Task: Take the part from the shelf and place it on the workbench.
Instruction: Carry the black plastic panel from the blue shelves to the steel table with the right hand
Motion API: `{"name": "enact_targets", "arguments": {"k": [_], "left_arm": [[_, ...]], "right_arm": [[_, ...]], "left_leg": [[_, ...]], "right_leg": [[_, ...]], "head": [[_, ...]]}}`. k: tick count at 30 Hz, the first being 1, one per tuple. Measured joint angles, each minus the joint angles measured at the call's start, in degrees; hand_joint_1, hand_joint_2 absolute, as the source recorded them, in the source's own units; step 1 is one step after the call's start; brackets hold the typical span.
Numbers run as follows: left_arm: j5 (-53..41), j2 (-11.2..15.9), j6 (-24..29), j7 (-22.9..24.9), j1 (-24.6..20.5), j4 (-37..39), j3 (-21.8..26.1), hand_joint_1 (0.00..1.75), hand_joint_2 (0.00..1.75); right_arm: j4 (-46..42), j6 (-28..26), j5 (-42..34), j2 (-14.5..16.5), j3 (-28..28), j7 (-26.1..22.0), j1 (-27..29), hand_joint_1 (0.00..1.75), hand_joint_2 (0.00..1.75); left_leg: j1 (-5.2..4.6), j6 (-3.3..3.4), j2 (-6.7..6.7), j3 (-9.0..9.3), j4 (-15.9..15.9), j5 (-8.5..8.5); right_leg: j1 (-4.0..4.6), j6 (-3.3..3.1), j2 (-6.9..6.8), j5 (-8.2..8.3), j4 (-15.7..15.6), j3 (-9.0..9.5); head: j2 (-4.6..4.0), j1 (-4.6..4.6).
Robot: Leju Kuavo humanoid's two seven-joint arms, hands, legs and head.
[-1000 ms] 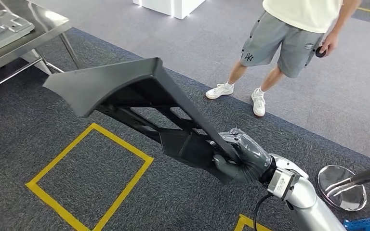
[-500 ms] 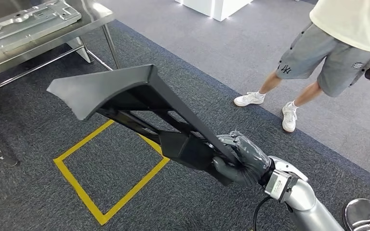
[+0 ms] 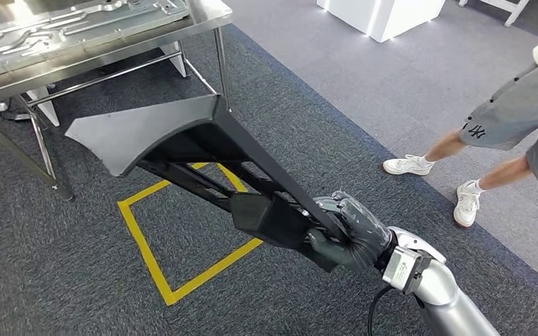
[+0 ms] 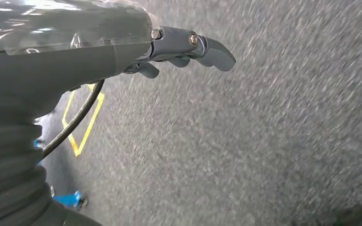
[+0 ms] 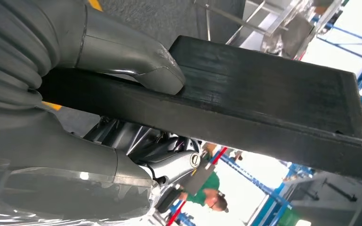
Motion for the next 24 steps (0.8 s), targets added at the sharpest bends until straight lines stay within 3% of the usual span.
{"name": "enact_targets", "arguments": {"k": [2,3,5,6,7,9,11,14,16,18,20,21,22,24], "left_arm": [[0.01,-0.03,-0.06,-0.08,-0.07,0.00,0.00,0.00,1.75],[0.01,-0.06,-0.09,-0.14,-0.15,0.00,0.00,0.00,1.75],[0.01,-0.11,-0.11,-0.25,-0.20,0.00,0.00,0.00,1.75],[0.00,-0.11,-0.12,-0.30,-0.15,0.00,0.00,0.00,1.75],[-0.02,-0.11,-0.13,-0.33,-0.10,0.00,0.00,0.00,1.75],[-0.05,-0.16,-0.13,-0.36,-0.04,0.01,0.00,0.00,1.75],[-0.08,-0.24,-0.10,-0.37,-0.10,0.01,0.00,0.00,1.75],[-0.08,-0.26,-0.08,-0.39,-0.02,0.00,0.00,0.00,1.75],[-0.08,-0.22,-0.01,-0.38,-0.01,0.00,0.00,0.00,1.75],[-0.09,-0.16,0.05,-0.37,-0.21,0.00,0.00,0.00,1.75],[-0.10,-0.11,0.05,-0.37,-0.34,0.00,0.00,0.00,1.75],[-0.10,-0.09,0.05,-0.37,-0.30,0.00,0.00,0.00,1.75],[-0.10,-0.06,0.05,-0.36,-0.25,0.00,0.00,0.00,1.75],[-0.11,0.02,0.05,-0.36,-0.18,0.00,0.00,0.00,1.75]], "right_arm": [[-0.06,-0.04,0.00,0.11,-0.04,-0.02,0.03,1.75,1.75],[-0.07,-0.06,0.00,0.16,-0.07,-0.03,0.17,1.75,1.75],[-0.05,-0.09,-0.02,0.22,-0.09,-0.02,0.61,1.75,1.75],[-0.05,-0.09,-0.04,0.23,-0.09,-0.02,0.81,1.75,1.75],[-0.07,-0.09,-0.11,0.24,-0.10,-0.03,0.94,1.75,1.75],[-0.14,-0.11,-0.33,0.24,-0.21,-0.09,1.01,1.75,1.75],[-0.32,-0.13,-0.51,0.30,-0.44,-0.17,1.07,1.75,1.75],[-0.51,-0.19,-0.56,0.36,-0.63,-0.24,1.19,1.75,1.75],[-0.58,-0.26,-0.54,0.35,-0.65,-0.24,1.19,1.75,1.75],[-0.68,-0.29,-0.58,0.33,-0.74,-0.26,1.32,1.75,1.75],[-0.73,-0.21,-0.73,0.31,-0.81,-0.30,1.52,1.75,1.75],[-0.73,-0.16,-0.81,0.31,-0.82,-0.32,1.60,1.75,1.75],[-0.73,-0.11,-0.92,0.31,-0.81,-0.34,1.65,1.75,1.75],[-0.73,0.07,-1.29,0.32,-0.81,-0.37,1.67,1.75,1.75]], "left_leg": [[0.33,0.60,-1.20,0.69,-0.57,0.40],[0.31,0.78,-1.80,0.72,-0.62,0.46],[0.23,0.96,-3.24,0.73,-0.54,0.43],[0.20,0.99,-3.96,0.79,-0.47,0.35],[0.21,0.96,-4.65,0.90,-0.34,0.22],[0.23,0.70,-5.84,1.09,0.05,-0.19],[0.11,0.18,-6.66,0.85,0.57,-0.62],[0.08,-0.77,-7.34,0.38,0.53,-0.87],[-0.04,-1.41,-5.98,0.00,1.81,-1.94],[-0.02,-1.90,-3.42,-2.60,7.54,-5.21],[0.20,-2.25,-2.26,-6.54,15.21,-8.46],[0.30,-2.36,-2.10,-7.56,17.10,-8.70],[0.40,-2.43,-2.01,-7.39,16.63,-7.73],[0.53,-2.35,-1.63,-3.96,9.73,-3.67]], "right_leg": [[-0.20,0.32,3.62,-2.64,4.35,-1.79],[-0.20,0.36,5.40,-4.45,8.16,-3.74],[-0.18,0.42,6.66,-6.49,14.99,-7.63],[-0.19,0.41,6.76,-5.93,16.00,-8.55],[-0.20,0.36,6.80,-4.17,14.52,-8.32],[-0.25,0.12,7.43,0.46,7.05,-5.56],[-0.22,-0.29,8.43,2.53,1.26,-3.31],[-0.15,-1.12,8.35,2.36,0.09,-2.90],[-0.42,-1.84,7.47,2.36,-0.30,-2.54],[-0.51,-2.37,6.44,2.24,-0.54,-2.26],[-0.43,-2.51,5.50,2.05,-0.51,-2.21],[-0.42,-2.48,5.10,1.97,-0.49,-2.16],[-0.45,-2.39,4.79,1.87,-0.47,-2.06],[-0.52,-2.04,4.38,1.63,-0.42,-1.68]], "head": [[0.00,0.03],[0.00,0.02],[0.00,0.03],[0.00,0.03],[0.00,0.03],[0.00,0.03],[-0.01,0.03],[-0.01,0.02],[0.00,0.02],[0.00,0.01],[0.00,0.01],[0.00,0.01],[0.00,0.01],[0.00,0.01]]}}
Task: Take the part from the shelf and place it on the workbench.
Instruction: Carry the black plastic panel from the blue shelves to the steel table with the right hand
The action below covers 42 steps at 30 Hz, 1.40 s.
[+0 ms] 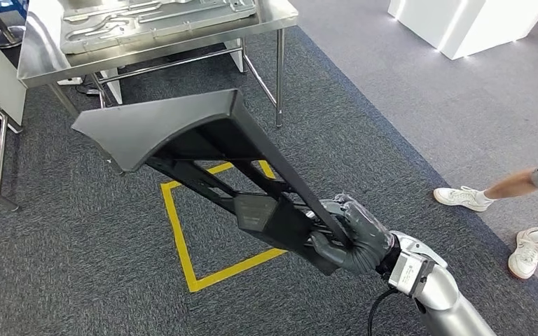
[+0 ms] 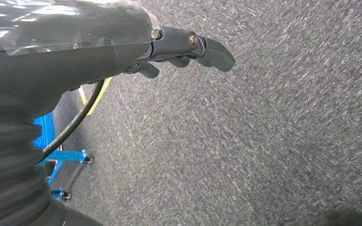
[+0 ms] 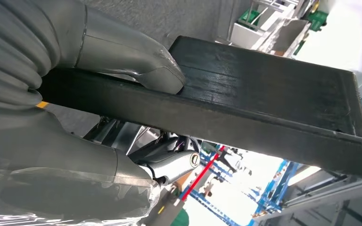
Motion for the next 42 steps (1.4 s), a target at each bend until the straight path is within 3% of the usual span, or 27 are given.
{"name": "enact_targets", "arguments": {"k": [2,3,7,9,11,12,13,14,16,18,20,23,24,26,27,28,29,31,33,38,40,42], "left_arm": [[-0.01,0.04,0.00,-0.02,-0.06,0.00,0.00,0.00,1.75],[0.01,0.05,0.00,-0.04,-0.07,0.00,0.00,0.00,1.75],[0.08,0.03,-0.21,-0.15,-0.03,0.00,0.00,0.00,1.75],[0.15,0.01,-0.52,-0.42,-0.15,0.00,0.00,0.00,1.75],[0.20,0.01,-0.88,-0.72,-0.26,0.00,0.00,0.00,1.75],[0.21,0.01,-1.02,-0.81,-0.29,0.00,0.00,0.00,1.75],[0.22,0.01,-1.10,-0.87,-0.30,0.00,0.00,0.00,1.75],[0.23,0.01,-1.12,-0.91,-0.31,0.00,0.00,0.00,1.75],[0.23,-0.08,-1.15,-0.96,-0.38,0.00,0.00,0.00,1.75],[0.23,-0.22,-1.17,-0.97,-0.50,0.00,0.00,0.00,1.75],[0.23,-0.28,-1.17,-0.97,-0.60,0.00,0.00,0.00,1.75],[0.23,-0.18,-1.10,-0.97,-0.74,-0.05,0.01,0.00,1.75],[0.23,-0.14,-1.09,-0.97,-0.80,-0.07,0.02,0.00,1.75],[0.23,-0.10,-1.09,-0.97,-0.86,-0.07,0.02,0.00,1.75],[0.23,-0.05,-1.09,-0.97,-0.85,-0.07,0.02,0.00,1.75],[0.23,-0.01,-1.09,-0.97,-0.79,-0.07,0.02,0.00,1.75],[0.23,0.04,-1.09,-0.97,-0.74,-0.07,0.03,0.00,1.75],[0.23,0.12,-1.09,-0.97,-0.68,-0.07,0.04,0.00,1.75],[0.23,0.14,-1.11,-0.97,-0.78,-0.07,0.03,0.00,1.75],[0.42,0.14,-1.19,-0.97,-0.89,-0.07,0.04,0.00,1.75],[0.79,0.12,-1.25,-0.98,-0.93,-0.07,0.06,0.00,1.75],[1.17,0.08,-1.27,-1.05,-0.86,-0.07,0.19,0.00,1.75]], "right_arm": [[0.01,0.26,-0.46,0.01,-0.01,0.00,0.00,1.75,1.75],[0.01,0.37,-0.61,0.01,-0.02,0.01,0.00,1.75,1.75],[0.02,0.51,-1.19,0.20,-0.05,0.07,-0.06,1.75,1.75],[0.03,0.50,-1.33,0.33,-0.10,0.16,-0.08,1.75,1.75],[0.10,0.51,-1.36,0.37,-0.10,0.30,-0.01,1.75,1.75],[0.15,0.51,-1.35,0.37,-0.09,0.37,0.05,1.75,1.75],[0.19,0.52,-1.34,0.37,-0.08,0.43,0.10,1.75,1.75],[0.21,0.52,-1.33,0.36,-0.07,0.49,0.14,1.75,1.75],[0.22,0.53,-1.33,0.37,-0.08,0.60,0.14,1.75,1.75],[0.21,0.52,-1.33,0.45,-0.09,0.68,0.08,1.75,1.75],[0.20,0.52,-1.33,0.53,-0.09,0.74,0.04,1.75,1.75],[0.18,0.52,-1.33,0.53,-0.08,0.76,0.03,1.75,1.75],[0.18,0.52,-1.34,0.53,-0.07,0.77,0.04,1.75,1.75],[0.19,0.53,-1.34,0.53,-0.04,0.78,0.05,1.75,1.75],[0.20,0.54,-1.34,0.53,-0.02,0.79,0.09,1.75,1.75],[0.20,0.55,-1.34,0.53,-0.01,0.80,0.11,1.75,1.75],[0.20,0.56,-1.33,0.53,0.00,0.81,0.13,1.75,1.75],[0.20,0.56,-1.33,0.53,0.00,0.83,0.13,1.75,1.75],[0.20,0.56,-1.34,0.53,-0.01,0.83,0.11,1.75,1.75],[0.19,0.56,-1.33,0.81,-0.02,0.84,-0.01,1.75,1.75],[0.26,0.62,-1.33,0.95,-0.04,0.80,-0.13,1.75,1.75],[0.54,0.77,-1.35,0.99,-0.03,0.74,-0.18,1.75,1.75]], "left_leg": [[-0.17,0.50,0.50,3.42,-6.90,2.45],[-0.26,0.86,0.64,4.16,-8.43,2.69],[-0.40,2.56,0.22,4.52,-9.30,2.88],[-0.27,3.17,0.04,4.77,-9.61,3.07],[-0.49,3.54,-0.25,4.78,-9.58,2.97],[-0.65,3.65,-0.44,4.82,-9.55,2.88],[-0.79,3.72,-0.67,4.91,-9.51,2.77],[-0.91,3.73,-0.89,5.09,-9.47,2.65],[-1.08,3.62,-1.28,5.56,-9.43,2.35],[-1.20,3.30,-1.49,5.70,-9.39,2.08],[-1.17,2.75,-1.56,5.67,-9.53,1.90],[-1.32,1.73,-1.25,5.36,-7.98,0.51],[-1.26,1.35,-1.03,4.25,-5.43,-0.86],[-0.82,0.68,-0.68,0.23,2.29,-4.16],[-0.62,0.41,-0.61,-1.65,5.42,-4.99],[-0.43,0.17,-0.57,-2.72,6.81,-4.78],[-0.25,-0.01,-0.51,-2.70,6.00,-3.42],[0.04,-0.17,-0.19,0.14,-1.18,1.25],[0.01,0.14,0.07,3.00,-7.68,3.80],[-0.15,2.23,-0.22,4.28,-9.77,3.42],[-0.04,2.85,-0.26,4.86,-10.10,3.23],[-0.20,3.20,-0.34,5.27,-10.08,2.74]], "right_leg": [[0.17,0.56,-0.21,-0.27,0.14,0.29],[0.30,0.87,-0.26,-0.33,0.16,0.35],[0.09,2.23,0.10,-0.98,0.81,0.20],[-0.02,2.41,1.20,-3.74,5.60,-2.04],[0.03,2.41,1.81,-7.06,13.49,-6.15],[0.07,2.37,1.90,-7.70,16.41,-7.82],[0.15,2.22,1.91,-7.08,17.02,-8.40],[0.28,1.95,1.94,-5.34,15.26,-7.80],[0.78,0.99,2.16,-0.99,7.14,-4.07],[1.27,0.36,2.34,0.83,1.24,-1.36],[1.51,0.15,2.34,0.64,0.14,-0.97],[0.86,-0.37,2.12,0.75,-0.97,0.02],[0.62,-0.56,1.97,0.74,-1.31,0.42],[0.60,-0.80,1.72,0.48,-1.42,0.78],[0.58,-0.80,1.66,0.32,-1.40,0.89],[0.53,-0.73,1.62,0.14,-1.37,1.04],[0.46,-0.61,1.61,-0.07,-1.33,1.27],[0.31,-0.21,1.59,-0.66,-1.19,1.92],[0.43,0.41,1.60,-1.26,-0.91,2.31],[0.36,2.10,1.53,-2.37,0.08,2.23],[0.28,2.34,1.73,-4.67,5.43,-0.55],[0.31,2.43,1.86,-6.97,13.20,-5.42]], "head": [[0.01,0.00],[0.01,0.00],[0.01,0.00],[0.01,0.01],[0.01,0.01],[0.01,0.01],[0.01,0.01],[0.01,0.01],[0.01,0.01],[0.01,0.02],[0.01,0.01],[0.01,-0.01],[0.01,-0.02],[0.01,-0.02],[0.01,-0.02],[0.01,-0.02],[0.01,-0.02],[0.00,-0.02],[0.01,-0.02],[0.01,-0.01],[0.01,0.00],[0.01,0.00]]}}
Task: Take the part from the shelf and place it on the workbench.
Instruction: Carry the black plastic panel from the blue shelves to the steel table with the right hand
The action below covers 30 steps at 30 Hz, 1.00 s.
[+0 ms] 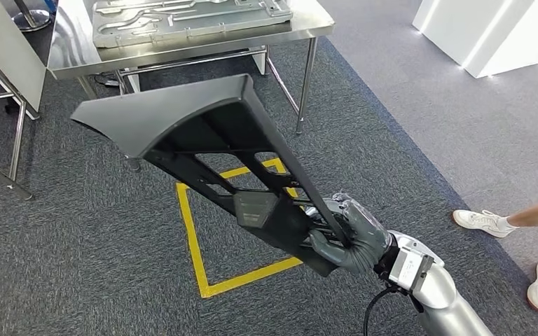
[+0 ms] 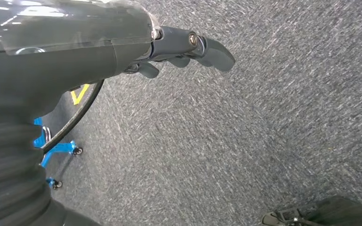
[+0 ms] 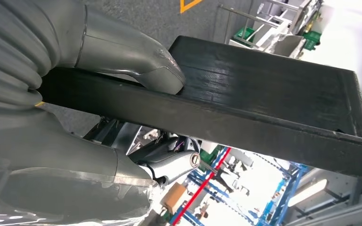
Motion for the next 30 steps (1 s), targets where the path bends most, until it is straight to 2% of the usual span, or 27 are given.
{"name": "enact_targets", "arguments": {"k": [2,5,6,9,10,11,12,13,15,16,17,18,19,20,21,22,24,26,27,29,30], "left_arm": [[0.14,-0.02,0.00,-0.12,0.18,0.00,0.16,0.00,1.75],[0.13,-0.03,0.00,-0.18,0.26,0.00,0.21,0.00,1.75],[0.09,-0.05,0.00,-0.20,0.26,0.00,0.22,0.00,1.75],[-0.20,-0.26,0.07,-0.25,0.07,0.00,0.30,0.00,1.75],[-0.26,-0.29,0.11,-0.25,-0.04,-0.03,0.32,0.00,1.75],[-0.27,-0.27,0.14,-0.25,-0.11,-0.05,0.34,0.00,1.75],[-0.28,-0.25,0.16,-0.25,-0.18,-0.08,0.36,0.00,1.75],[-0.28,-0.22,0.17,-0.25,-0.24,-0.11,0.38,0.00,1.75],[-0.29,-0.21,0.17,-0.24,-0.15,-0.11,0.45,0.00,1.75],[-0.29,-0.20,0.17,-0.21,-0.02,-0.11,0.50,0.00,1.75],[-0.33,-0.19,0.17,-0.18,0.13,-0.11,0.55,0.00,1.75],[-0.37,-0.18,0.16,-0.15,0.27,-0.11,0.59,0.00,1.75],[-0.41,-0.17,0.14,-0.13,0.38,-0.11,0.61,0.00,1.75],[-0.45,-0.15,0.12,-0.12,0.51,-0.11,0.62,0.00,1.75],[-0.46,-0.15,0.10,-0.11,0.59,-0.11,0.62,0.00,1.75],[-0.47,-0.14,0.09,-0.10,0.61,-0.11,0.63,0.00,1.75],[-0.44,-0.09,0.09,-0.10,0.56,-0.12,0.65,0.00,1.75],[-0.40,-0.06,0.11,-0.15,0.43,-0.14,0.66,0.00,1.75],[-0.40,-0.08,0.11,-0.20,0.36,-0.14,0.67,0.00,1.75],[-0.37,-0.18,0.10,-0.28,0.26,-0.14,0.68,0.00,1.75],[-0.35,-0.21,0.09,-0.32,0.26,-0.14,0.68,0.00,1.75]], "right_arm": [[0.39,0.10,-0.01,0.00,0.01,-0.06,-0.02,1.75,1.75],[0.61,0.12,-0.01,0.00,0.01,-0.07,-0.06,1.75,1.75],[0.65,0.12,-0.02,0.00,0.01,-0.08,-0.15,1.75,1.75],[0.78,0.25,-0.43,0.16,-0.12,-0.06,-0.93,1.75,1.75],[0.75,0.31,-0.60,0.22,-0.17,-0.05,-1.09,1.75,1.75],[0.72,0.36,-0.69,0.22,-0.19,-0.05,-1.14,1.75,1.75],[0.69,0.40,-0.77,0.22,-0.20,-0.05,-1.24,1.75,1.75],[0.66,0.44,-0.84,0.22,-0.20,-0.05,-1.33,1.75,1.75],[0.69,0.55,-0.88,0.21,-0.20,-0.05,-1.47,1.75,1.75],[0.73,0.60,-0.88,0.20,-0.19,-0.03,-1.46,1.75,1.75],[0.75,0.64,-0.90,0.20,-0.18,0.00,-1.46,1.75,1.75],[0.77,0.66,-0.91,0.20,-0.17,0.04,-1.48,1.75,1.75],[0.78,0.65,-0.93,0.20,-0.18,0.10,-1.49,1.75,1.75],[0.78,0.63,-0.95,0.20,-0.19,0.16,-1.48,1.75,1.75],[0.78,0.60,-0.97,0.20,-0.19,0.22,-1.47,1.75,1.75],[0.78,0.55,-0.99,0.20,-0.21,0.25,-1.40,1.75,1.75],[0.74,0.47,-1.02,0.22,-0.27,0.25,-1.30,1.75,1.75],[0.68,0.45,-1.03,0.28,-0.35,0.21,-1.37,1.75,1.75],[0.67,0.48,-1.05,0.32,-0.39,0.18,-1.51,1.75,1.75],[0.72,0.53,-1.08,0.39,-0.49,0.15,-1.64,1.75,1.75],[0.75,0.57,-1.09,0.42,-0.51,0.14,-1.67,1.75,1.75]], "left_leg": [[-0.15,0.05,-0.19,0.57,0.04,-0.52],[-0.20,0.03,-0.33,0.98,0.05,-0.82],[-0.22,-0.02,-0.40,1.31,0.05,-1.04],[-0.36,-1.29,-0.66,2.71,-0.26,-2.81],[-0.38,-1.83,-0.62,3.10,-0.33,-3.37],[-0.40,-2.16,-0.50,3.17,0.22,-3.78],[-0.39,-2.46,-0.37,2.59,1.94,-4.55],[-0.35,-2.71,-0.25,1.17,4.92,-5.65],[-0.26,-3.05,-0.15,-3.94,13.08,-7.85],[-0.23,-3.17,-0.14,-6.31,15.98,-7.89],[-0.23,-3.22,-0.14,-7.87,16.92,-6.67],[-0.23,-3.19,-0.13,-8.33,15.47,-4.17],[-0.23,-3.04,-0.12,-7.83,11.98,-0.79],[-0.29,-2.77,-0.09,-6.98,8.50,1.84],[-0.48,-2.44,-0.03,-5.91,5.41,3.42],[-0.69,-2.02,0.03,-4.91,3.35,3.54],[-1.06,-1.10,0.10,-3.36,1.59,1.70],[-0.85,-0.28,-0.09,-1.35,0.29,0.46],[-0.69,0.01,-0.16,-0.15,-0.17,-0.09],[-0.39,0.27,-0.25,2.33,-0.87,-1.44],[-0.27,0.23,-0.33,3.52,-1.08,-2.29]], "right_leg": [[0.02,-0.06,0.01,0.75,3.03,-2.74],[0.05,-0.17,0.01,2.47,2.07,-2.88],[0.08,-0.33,0.01,4.10,-0.38,-1.94],[0.81,-1.72,0.06,8.28,-11.76,2.85],[0.83,-2.16,0.11,8.02,-13.42,3.86],[0.66,-2.45,0.16,7.70,-13.71,4.43],[0.50,-2.77,0.15,7.37,-14.04,5.12],[0.38,-3.03,0.09,6.96,-14.28,5.88],[0.53,-3.37,-0.04,5.83,-14.36,7.17],[0.58,-3.41,-0.03,5.18,-14.36,7.90],[0.60,-3.40,0.01,4.47,-14.36,8.75],[0.61,-3.35,0.07,3.71,-14.36,9.76],[0.62,-3.25,0.12,2.88,-14.38,10.88],[0.59,-3.12,0.14,2.08,-14.51,11.90],[0.61,-2.87,0.18,1.36,-14.63,12.70],[0.57,-2.55,0.21,0.78,-14.86,13.28],[0.57,-1.78,0.28,0.49,-14.92,14.15],[0.48,-1.13,0.34,1.59,-12.28,13.55],[0.42,-0.87,0.39,2.42,-9.28,11.87],[0.26,-0.50,0.48,2.88,-1.78,6.29],[0.18,-0.38,0.48,1.67,1.13,3.12]], "head": [[-0.01,0.00],[-0.02,0.00],[-0.01,0.00],[0.00,0.00],[0.00,-0.01],[-0.01,-0.01],[-0.01,-0.01],[-0.01,-0.01],[-0.01,-0.01],[-0.01,-0.02],[0.00,-0.02],[0.00,-0.02],[0.00,-0.02],[0.00,-0.01],[0.00,-0.01],[0.00,-0.01],[0.00,-0.01],[0.00,-0.01],[0.00,0.01],[0.00,0.05],[0.00,0.07]]}}
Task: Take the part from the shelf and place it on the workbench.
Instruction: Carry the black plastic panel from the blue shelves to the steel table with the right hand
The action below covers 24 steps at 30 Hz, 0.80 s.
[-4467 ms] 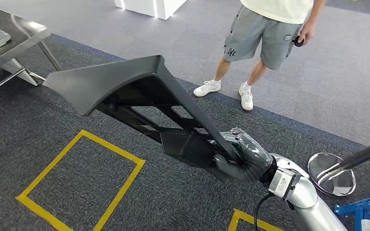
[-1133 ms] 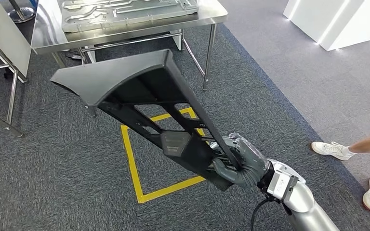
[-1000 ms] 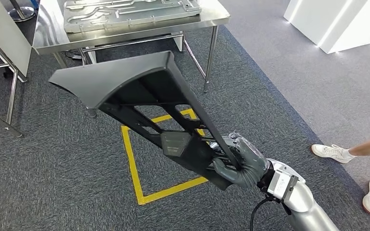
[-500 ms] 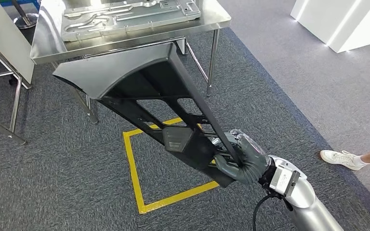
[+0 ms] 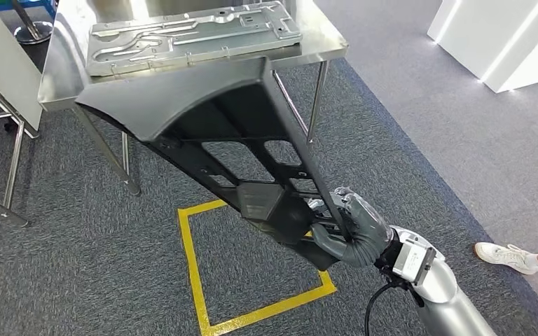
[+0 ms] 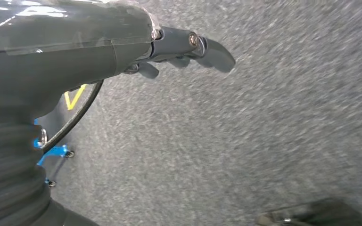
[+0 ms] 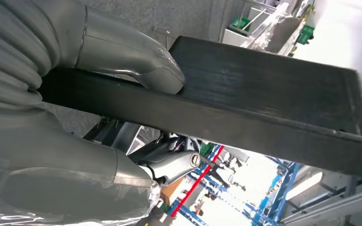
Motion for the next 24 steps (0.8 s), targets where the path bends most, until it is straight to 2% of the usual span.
{"name": "enact_targets", "arguments": {"k": [1,2,3,4,5,6,7,8,9,10,11,12,13,14,15,17,18,19,20,21,22,23,24], "left_arm": [[0.02,-0.02,-0.01,-0.02,0.06,0.01,0.01,0.00,1.75],[0.04,-0.03,-0.01,-0.03,0.13,0.01,0.02,0.00,1.75],[0.05,-0.06,-0.01,-0.04,0.19,0.01,0.02,0.00,1.75],[0.07,-0.10,-0.02,-0.04,0.21,0.01,0.03,0.00,1.75],[0.08,-0.14,-0.03,-0.04,0.23,0.01,0.04,0.00,1.75],[0.10,-0.18,-0.03,-0.04,0.21,0.01,0.07,0.00,1.75],[0.12,-0.18,-0.03,-0.04,0.12,0.00,0.10,0.00,1.75],[0.16,-0.16,-0.02,-0.01,0.07,-0.01,0.13,0.00,1.75],[0.20,-0.14,0.01,0.02,-0.01,-0.01,0.16,0.00,1.75],[0.22,-0.10,0.01,0.04,-0.09,-0.02,0.17,0.00,1.75],[0.25,-0.08,0.01,0.07,-0.17,-0.02,0.19,0.00,1.75],[0.26,-0.07,0.00,0.07,-0.32,-0.02,0.21,0.00,1.75],[0.30,-0.08,-0.02,0.04,-0.45,-0.02,0.25,0.00,1.75],[0.33,-0.09,-0.02,0.00,-0.60,-0.02,0.28,0.00,1.75],[0.36,-0.10,-0.02,-0.04,-0.72,-0.02,0.32,0.00,1.75],[0.35,-0.12,-0.02,-0.02,-0.73,-0.02,0.36,0.00,1.75],[0.33,-0.12,-0.03,0.04,-0.59,-0.02,0.37,0.00,1.75],[0.34,-0.12,-0.04,0.12,-0.33,-0.02,0.39,0.00,1.75],[0.35,-0.11,-0.07,0.17,-0.05,-0.02,0.42,0.00,1.75],[0.36,0.10,-0.04,0.24,0.21,-0.08,0.44,0.00,1.75],[0.38,0.21,0.00,0.30,0.41,-0.14,0.46,0.00,1.75],[0.39,0.34,0.03,0.33,0.47,-0.22,0.48,0.00,1.75],[0.42,0.48,0.08,0.37,0.43,-0.32,0.49,0.00,1.75]], "right_arm": [[0.03,0.04,-0.01,0.02,-0.02,-0.01,0.03,1.75,1.75],[0.06,0.09,-0.01,0.04,-0.03,-0.01,0.05,1.75,1.75],[0.07,0.13,-0.01,0.04,-0.04,0.00,0.04,1.75,1.75],[0.08,0.16,-0.01,0.04,-0.05,0.01,0.04,1.75,1.75],[0.15,0.19,-0.02,0.06,-0.07,0.01,0.06,1.75,1.75],[0.26,0.21,-0.04,0.08,-0.09,-0.02,0.06,1.75,1.75],[0.43,0.23,-0.04,0.19,-0.10,-0.01,0.12,1.75,1.75],[0.54,0.25,-0.04,0.31,-0.15,-0.02,0.20,1.75,1.75],[0.60,0.26,-0.07,0.42,-0.20,-0.04,0.15,1.75,1.75],[0.61,0.27,-0.09,0.52,-0.25,-0.08,0.01,1.75,1.75],[0.57,0.27,-0.17,0.54,-0.32,-0.17,-0.19,1.75,1.75],[0.59,0.26,-0.23,0.47,-0.39,-0.22,-0.39,1.75,1.75],[0.62,0.27,-0.28,0.40,-0.45,-0.27,-0.51,1.75,1.75],[0.66,0.28,-0.29,0.33,-0.50,-0.29,-0.49,1.75,1.75],[0.73,0.29,-0.30,0.27,-0.52,-0.28,-0.49,1.75,1.75],[0.82,0.28,-0.32,0.26,-0.49,-0.29,-0.50,1.75,1.75],[0.85,0.26,-0.33,0.26,-0.48,-0.29,-0.51,1.75,1.75],[0.85,0.25,-0.34,0.26,-0.48,-0.29,-0.52,1.75,1.75],[0.86,0.24,-0.35,0.26,-0.48,-0.29,-0.55,1.75,1.75],[0.91,0.25,-0.36,0.26,-0.44,-0.26,-0.71,1.75,1.75],[0.96,0.28,-0.38,0.26,-0.39,-0.25,-0.85,1.75,1.75],[0.98,0.30,-0.44,0.26,-0.34,-0.20,-1.05,1.75,1.75],[0.99,0.32,-0.55,0.26,-0.31,-0.15,-1.27,1.75,1.75]], "left_leg": [[0.12,-0.13,-0.11,1.27,-0.18,-0.90],[0.30,-0.32,-0.25,2.78,-0.35,-1.96],[0.51,-0.53,-0.38,4.41,-0.51,-3.08],[0.74,-0.76,-0.47,6.07,-0.68,-4.28],[0.89,-1.08,-0.52,7.61,-0.90,-5.54],[0.92,-1.39,-0.58,9.08,-1.06,-6.80],[0.80,-1.74,-0.60,10.33,-1.53,-7.99],[0.55,-2.10,-0.52,11.70,-2.21,-8.78],[0.38,-2.41,-0.42,12.59,-2.30,-8.85],[0.28,-2.71,-0.26,12.58,-1.55,-8.18],[0.29,-3.04,-0.04,11.66,0.94,-6.75],[0.41,-3.29,0.15,9.32,4.99,-5.26],[0.50,-3.45,0.34,6.41,9.41,-4.58],[0.51,-3.53,0.55,3.22,13.51,-5.08],[0.43,-3.42,0.70,0.18,16.35,-7.08],[-0.08,-2.75,0.79,-4.63,18.02,-12.99],[-0.51,-1.98,0.76,-6.39,17.06,-15.09],[-1.13,-0.80,0.71,-7.81,15.12,-15.45],[-1.83,1.13,0.27,-8.87,12.20,-12.81],[-2.40,3.00,-0.34,-9.22,8.77,-6.61],[-2.92,4.02,-0.97,-9.07,5.71,-0.51],[-3.45,4.60,-1.48,-8.31,3.24,4.59],[-3.92,4.43,-1.53,-6.98,1.12,7.48]], "right_leg": [[-0.08,0.13,-0.01,-1.81,1.60,-2.73],[-0.15,0.28,-0.02,-3.81,1.69,-4.89],[-0.20,0.45,-0.04,-5.03,0.40,-6.34],[-0.29,0.68,-0.11,-4.35,-2.19,-7.10],[-0.45,0.95,-0.39,-0.76,-5.61,-7.45],[-0.52,0.99,-0.96,4.41,-8.71,-7.49],[-0.55,0.68,-1.42,8.55,-10.78,-7.36],[-0.57,0.27,-1.66,11.47,-11.80,-7.17],[-0.62,-0.28,-1.58,11.72,-11.85,-6.87],[-0.73,-0.79,-1.16,10.57,-11.54,-6.39],[-0.80,-1.17,-0.77,9.93,-11.58,-5.80],[-0.75,-1.56,-0.56,9.10,-11.67,-4.94],[-0.57,-2.01,-0.46,8.29,-11.78,-3.85],[-0.34,-2.39,-0.41,7.38,-12.08,-2.57],[-0.06,-2.68,-0.41,6.41,-12.42,-1.05],[0.67,-3.29,-0.28,4.45,-13.27,2.36],[1.21,-3.60,-0.18,3.47,-13.74,4.15],[1.88,-3.90,-0.09,2.56,-14.19,5.88],[2.52,-4.22,-0.07,1.66,-14.66,7.45],[3.04,-4.47,-0.13,0.72,-15.03,8.81],[3.01,-4.40,0.17,-0.06,-15.46,9.91],[2.47,-4.18,0.40,-0.65,-16.09,10.79],[1.81,-3.87,0.61,-0.64,-16.32,11.57]], "head": [[0.00,0.00],[0.00,0.00],[0.00,0.00],[0.00,0.00],[-0.01,0.01],[-0.01,0.01],[-0.01,-0.02],[-0.01,-0.03],[0.00,-0.04],[0.00,-0.06],[0.00,-0.05],[0.00,-0.05],[0.00,-0.06],[0.00,-0.05],[0.00,-0.06],[0.00,-0.05],[0.00,-0.05],[0.00,-0.05],[0.00,-0.05],[0.00,0.20],[0.00,0.44],[0.00,0.68],[0.00,0.91]]}}
